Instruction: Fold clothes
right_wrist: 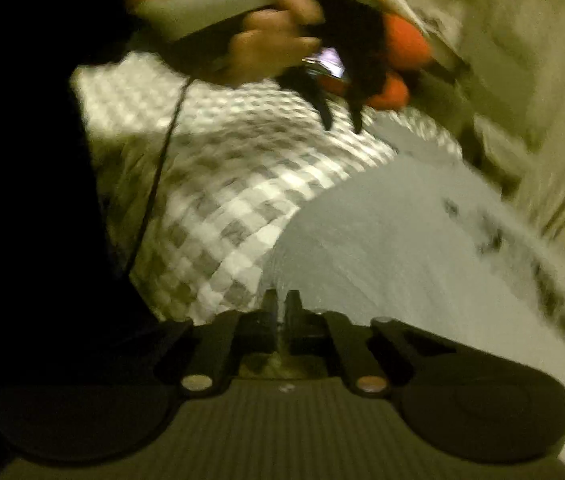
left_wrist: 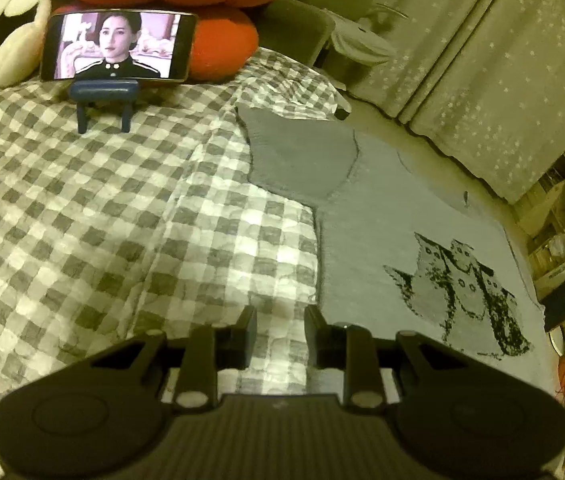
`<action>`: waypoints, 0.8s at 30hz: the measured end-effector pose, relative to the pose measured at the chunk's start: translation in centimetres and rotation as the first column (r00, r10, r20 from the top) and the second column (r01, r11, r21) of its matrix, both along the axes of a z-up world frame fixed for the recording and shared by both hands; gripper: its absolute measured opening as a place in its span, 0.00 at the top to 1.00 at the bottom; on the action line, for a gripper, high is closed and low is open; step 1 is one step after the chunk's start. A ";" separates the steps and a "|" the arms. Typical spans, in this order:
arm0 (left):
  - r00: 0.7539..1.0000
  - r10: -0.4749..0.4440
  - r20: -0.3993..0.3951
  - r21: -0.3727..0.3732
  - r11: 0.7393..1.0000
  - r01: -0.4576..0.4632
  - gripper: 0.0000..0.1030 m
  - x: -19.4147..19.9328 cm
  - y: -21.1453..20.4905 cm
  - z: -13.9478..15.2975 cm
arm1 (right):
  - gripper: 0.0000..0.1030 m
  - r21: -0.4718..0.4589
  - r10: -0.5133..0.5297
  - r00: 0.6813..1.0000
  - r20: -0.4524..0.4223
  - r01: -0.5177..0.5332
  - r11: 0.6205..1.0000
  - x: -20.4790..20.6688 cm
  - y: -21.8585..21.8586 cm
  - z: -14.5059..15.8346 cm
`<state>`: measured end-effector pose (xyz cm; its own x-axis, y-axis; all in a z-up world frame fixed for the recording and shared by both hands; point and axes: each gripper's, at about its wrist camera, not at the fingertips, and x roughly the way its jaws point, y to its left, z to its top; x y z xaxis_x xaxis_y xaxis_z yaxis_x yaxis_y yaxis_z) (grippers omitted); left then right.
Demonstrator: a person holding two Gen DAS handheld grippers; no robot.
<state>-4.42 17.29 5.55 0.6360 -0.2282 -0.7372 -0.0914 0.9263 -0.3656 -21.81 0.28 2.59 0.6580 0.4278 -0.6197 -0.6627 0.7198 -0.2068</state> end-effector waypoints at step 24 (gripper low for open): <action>0.976 -0.215 0.038 0.004 0.977 0.215 0.78 -2.1 -4.4 -0.1 | 0.96 0.239 -0.182 0.962 -0.205 0.230 0.943 4.1 -4.9 0.8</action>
